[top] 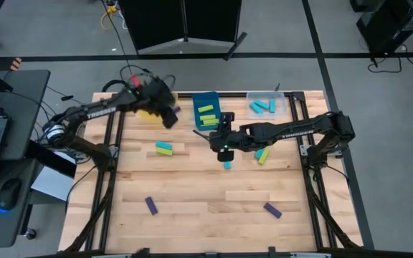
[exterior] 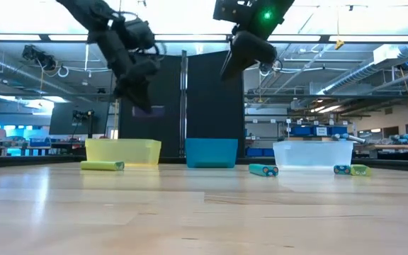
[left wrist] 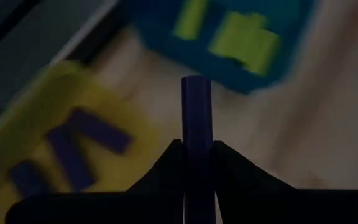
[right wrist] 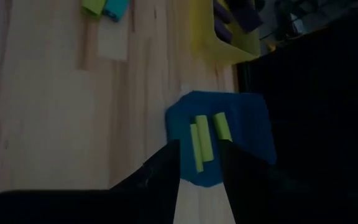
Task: Sort blocks
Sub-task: Put the violet block into the yellow bin
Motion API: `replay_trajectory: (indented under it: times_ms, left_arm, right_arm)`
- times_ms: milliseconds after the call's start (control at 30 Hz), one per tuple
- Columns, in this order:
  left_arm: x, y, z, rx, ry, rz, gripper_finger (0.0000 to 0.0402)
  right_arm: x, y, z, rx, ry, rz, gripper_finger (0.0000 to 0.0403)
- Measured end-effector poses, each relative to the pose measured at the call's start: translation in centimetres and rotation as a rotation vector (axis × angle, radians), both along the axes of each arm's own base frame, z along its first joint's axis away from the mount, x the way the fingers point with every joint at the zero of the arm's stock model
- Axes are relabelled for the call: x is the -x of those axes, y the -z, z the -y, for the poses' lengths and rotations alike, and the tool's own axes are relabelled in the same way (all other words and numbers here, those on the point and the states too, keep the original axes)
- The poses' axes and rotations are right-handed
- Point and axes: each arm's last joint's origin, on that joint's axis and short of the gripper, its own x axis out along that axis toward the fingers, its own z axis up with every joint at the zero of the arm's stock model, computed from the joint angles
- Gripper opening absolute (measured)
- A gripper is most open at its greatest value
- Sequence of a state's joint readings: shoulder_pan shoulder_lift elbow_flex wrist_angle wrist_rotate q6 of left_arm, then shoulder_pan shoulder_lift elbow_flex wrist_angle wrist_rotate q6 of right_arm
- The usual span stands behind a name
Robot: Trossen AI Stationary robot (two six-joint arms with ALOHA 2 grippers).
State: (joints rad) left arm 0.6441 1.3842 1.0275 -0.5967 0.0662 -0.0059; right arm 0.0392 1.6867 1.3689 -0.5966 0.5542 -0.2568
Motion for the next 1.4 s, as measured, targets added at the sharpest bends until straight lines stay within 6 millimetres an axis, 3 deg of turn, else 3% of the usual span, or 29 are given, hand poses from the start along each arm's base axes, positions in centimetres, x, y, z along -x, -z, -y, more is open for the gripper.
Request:
replay_trajectory:
  times_ms: [267, 500, 733, 1100, 1400]
  left_arm:
    - [3.3, 2.8, -7.0, 0.101, -0.187, 0.059, 0.006]
    - [3.3, 6.5, -9.9, 0.16, -0.273, -0.001, 0.006]
    - [2.8, 8.3, -11.1, 0.13, -0.34, -0.098, 0.006]
    - [2.1, 9.3, -10.9, 0.149, -0.341, -0.122, 0.0061]
    - [1.3, 8.9, -10.2, 0.138, -0.279, -0.108, 0.018]
  right_arm:
    - [0.1, 2.0, 0.3, -0.022, 0.025, 0.042, 0.0124]
    - [0.4, 3.1, 0.3, -0.042, 0.049, 0.034, 0.0124]
    - [0.4, 3.2, 0.3, -0.045, 0.052, 0.033, 0.0124]
    - [0.5, 3.2, 0.3, -0.045, 0.052, 0.032, 0.0124]
    - [0.5, 3.2, 0.3, -0.044, 0.052, 0.028, 0.0124]
